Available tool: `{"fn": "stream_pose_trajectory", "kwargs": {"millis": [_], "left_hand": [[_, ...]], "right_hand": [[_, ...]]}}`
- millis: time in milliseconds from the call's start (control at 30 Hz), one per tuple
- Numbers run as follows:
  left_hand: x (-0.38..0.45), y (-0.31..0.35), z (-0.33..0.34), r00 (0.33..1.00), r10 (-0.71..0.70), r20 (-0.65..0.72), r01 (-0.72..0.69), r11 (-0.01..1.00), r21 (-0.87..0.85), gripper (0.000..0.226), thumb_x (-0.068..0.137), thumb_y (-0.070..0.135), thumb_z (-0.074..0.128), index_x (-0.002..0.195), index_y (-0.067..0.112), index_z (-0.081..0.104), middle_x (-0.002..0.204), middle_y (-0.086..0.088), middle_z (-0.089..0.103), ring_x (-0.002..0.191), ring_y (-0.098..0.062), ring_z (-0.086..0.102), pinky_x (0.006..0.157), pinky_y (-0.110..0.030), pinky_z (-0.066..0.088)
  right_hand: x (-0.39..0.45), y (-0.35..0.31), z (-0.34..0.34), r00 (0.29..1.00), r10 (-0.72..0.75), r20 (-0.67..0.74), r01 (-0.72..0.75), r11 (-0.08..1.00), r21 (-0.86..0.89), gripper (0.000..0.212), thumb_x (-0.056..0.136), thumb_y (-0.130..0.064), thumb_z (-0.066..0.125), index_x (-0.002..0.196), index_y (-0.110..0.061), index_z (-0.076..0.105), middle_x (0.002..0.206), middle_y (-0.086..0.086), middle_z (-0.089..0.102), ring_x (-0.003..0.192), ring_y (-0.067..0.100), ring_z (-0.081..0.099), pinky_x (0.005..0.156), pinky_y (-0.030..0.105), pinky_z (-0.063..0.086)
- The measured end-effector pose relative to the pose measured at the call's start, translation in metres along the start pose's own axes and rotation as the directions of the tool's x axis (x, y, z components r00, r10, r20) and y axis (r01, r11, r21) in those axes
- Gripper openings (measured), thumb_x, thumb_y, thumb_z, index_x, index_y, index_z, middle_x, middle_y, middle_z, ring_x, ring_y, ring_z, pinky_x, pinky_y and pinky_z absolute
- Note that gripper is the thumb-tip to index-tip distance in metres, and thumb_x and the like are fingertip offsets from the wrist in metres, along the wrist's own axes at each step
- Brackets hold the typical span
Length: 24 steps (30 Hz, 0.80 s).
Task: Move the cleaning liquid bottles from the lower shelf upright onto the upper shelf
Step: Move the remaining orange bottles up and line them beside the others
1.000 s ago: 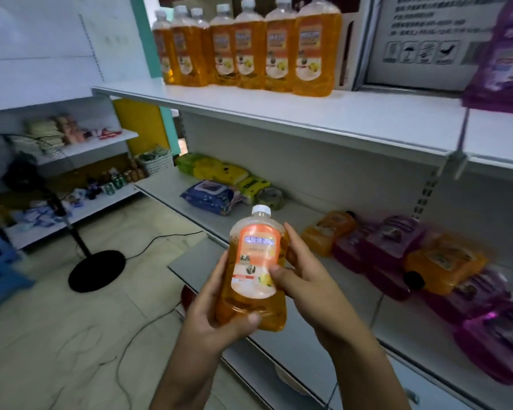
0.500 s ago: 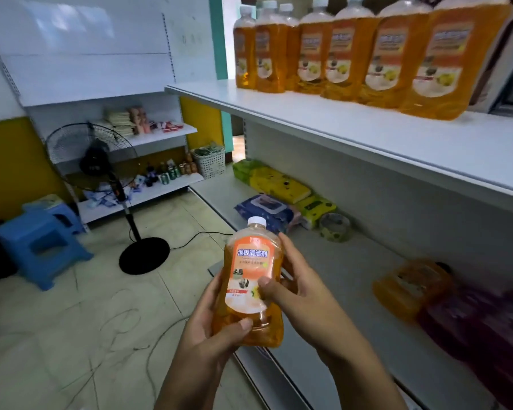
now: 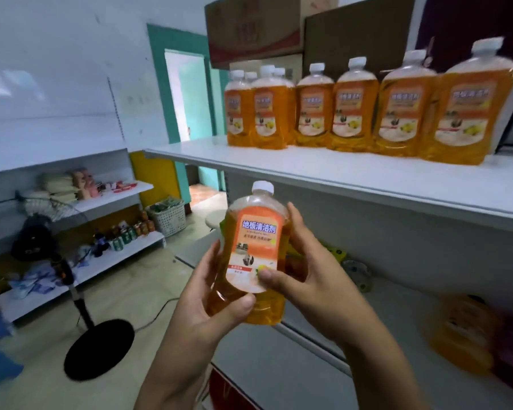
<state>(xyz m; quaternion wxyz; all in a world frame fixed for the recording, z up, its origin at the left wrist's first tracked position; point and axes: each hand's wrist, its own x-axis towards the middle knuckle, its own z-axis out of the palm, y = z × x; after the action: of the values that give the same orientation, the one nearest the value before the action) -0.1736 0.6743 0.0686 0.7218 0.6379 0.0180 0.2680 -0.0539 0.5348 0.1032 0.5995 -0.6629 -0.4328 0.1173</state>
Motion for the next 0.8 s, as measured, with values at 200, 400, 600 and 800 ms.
{"fn": "stream_pose_trajectory", "kwargs": {"millis": [200,400,600,800], "left_hand": [[0.068,0.041,-0.004,0.941,0.207,0.268,-0.232,0.971,0.063,0.058,0.079,0.020,0.077,0.132,0.034,0.058,0.125,-0.005,0.069,0.113,-0.024,0.068,0.085,-0.026,0.056],[0.149,0.084,0.023,0.806,0.344,0.482,-0.476,0.860,0.183,0.064,0.084,0.023,0.074,0.141,0.024,0.045,0.126,0.004,0.066,0.117,-0.016,0.064,0.089,-0.027,0.056],[0.212,0.099,0.047,0.749,0.313,0.585,-0.554,0.780,0.292,0.063,0.089,0.016,0.072,0.143,0.017,0.040,0.123,0.009,0.063,0.111,0.001,0.063,0.085,-0.014,0.051],[0.247,0.073,0.042,0.788,0.162,0.594,-0.487,0.754,0.441,0.067,0.089,0.020,0.071,0.144,0.023,0.033,0.136,0.004,0.056,0.123,-0.009,0.055,0.105,-0.032,0.046]], "right_hand": [[0.030,-0.057,-0.017,0.972,-0.208,-0.107,0.168,0.940,-0.297,0.104,0.083,-0.039,0.072,0.150,-0.058,-0.005,0.148,-0.015,0.045,0.122,0.006,0.059,0.097,0.040,0.056],[0.068,-0.101,-0.057,0.895,-0.399,-0.199,0.232,0.797,-0.557,0.116,0.079,-0.029,0.081,0.156,-0.043,-0.004,0.156,-0.002,0.029,0.130,0.010,0.053,0.099,0.039,0.055],[0.110,-0.115,-0.098,0.875,-0.436,-0.212,0.142,0.649,-0.747,0.114,0.072,-0.019,0.089,0.155,-0.028,0.012,0.151,0.006,0.023,0.134,0.016,0.041,0.101,0.025,0.050],[0.144,-0.082,-0.099,0.908,-0.373,-0.190,-0.009,0.436,-0.900,0.113,0.072,-0.025,0.088,0.154,-0.037,0.010,0.158,0.002,0.010,0.141,0.029,0.035,0.094,0.022,0.036]]}}
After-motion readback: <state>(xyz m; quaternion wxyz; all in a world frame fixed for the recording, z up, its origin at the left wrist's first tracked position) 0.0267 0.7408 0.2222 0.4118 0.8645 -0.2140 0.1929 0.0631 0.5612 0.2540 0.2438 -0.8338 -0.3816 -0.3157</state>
